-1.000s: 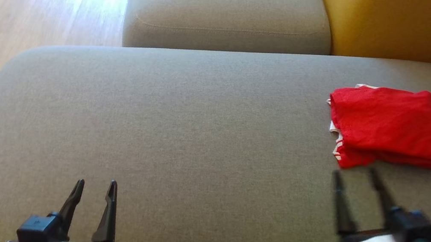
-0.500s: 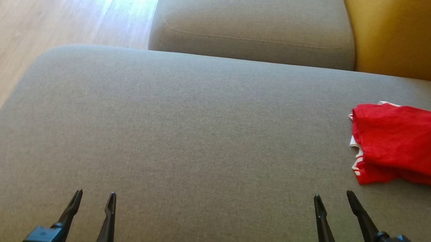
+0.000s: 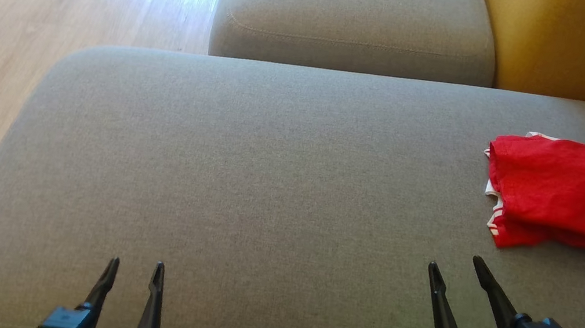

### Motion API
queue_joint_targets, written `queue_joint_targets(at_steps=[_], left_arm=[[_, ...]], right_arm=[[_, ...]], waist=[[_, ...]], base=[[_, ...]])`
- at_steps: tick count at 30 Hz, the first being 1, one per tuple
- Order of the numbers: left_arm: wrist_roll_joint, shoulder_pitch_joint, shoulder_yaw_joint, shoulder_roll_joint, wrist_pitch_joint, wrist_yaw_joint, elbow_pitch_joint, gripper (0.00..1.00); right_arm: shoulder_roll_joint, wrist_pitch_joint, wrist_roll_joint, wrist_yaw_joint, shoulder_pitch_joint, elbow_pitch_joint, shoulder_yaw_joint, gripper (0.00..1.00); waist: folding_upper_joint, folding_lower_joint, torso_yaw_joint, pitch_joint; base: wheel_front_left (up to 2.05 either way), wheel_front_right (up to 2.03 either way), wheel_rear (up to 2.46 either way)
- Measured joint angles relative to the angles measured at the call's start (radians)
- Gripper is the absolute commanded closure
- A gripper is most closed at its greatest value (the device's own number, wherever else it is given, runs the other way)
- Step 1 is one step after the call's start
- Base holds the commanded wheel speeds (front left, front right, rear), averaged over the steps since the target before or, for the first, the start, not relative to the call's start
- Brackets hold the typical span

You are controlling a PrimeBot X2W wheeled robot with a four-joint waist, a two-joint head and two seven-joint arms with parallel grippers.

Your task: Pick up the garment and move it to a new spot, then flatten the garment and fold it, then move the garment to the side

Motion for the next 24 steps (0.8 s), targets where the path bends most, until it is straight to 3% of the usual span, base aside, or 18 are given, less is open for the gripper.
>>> queue_joint_targets(at_steps=[1, 7, 24], left_arm=[[0.000, 0.000, -0.002, 0.000, 0.002, 0.001, 0.007, 1.00], [-0.008, 0.032, -0.007, 0.000, 0.005, 0.001, 0.082, 1.00], [-0.219, 0.002, 0.014, 0.002, 0.038, -0.026, 0.103, 1.00]], right_arm=[[0.000, 0.000, 0.000, 0.000, 0.000, 0.008, 0.001, 1.00], [0.001, 0.006, 0.007, 0.000, 0.035, 0.087, 0.006, 1.00], [0.000, 0.044, 0.222, 0.000, 0.035, 0.093, -0.002, 1.00]], waist=[[0.0000, 0.0000, 0.000, 0.001], [0.0000, 0.0000, -0.001, 0.003], [0.0000, 0.0000, -0.010, 0.015]], base=[[0.00, 0.00, 0.00], [0.00, 0.00, 0.00], [0.00, 0.00, 0.00]])
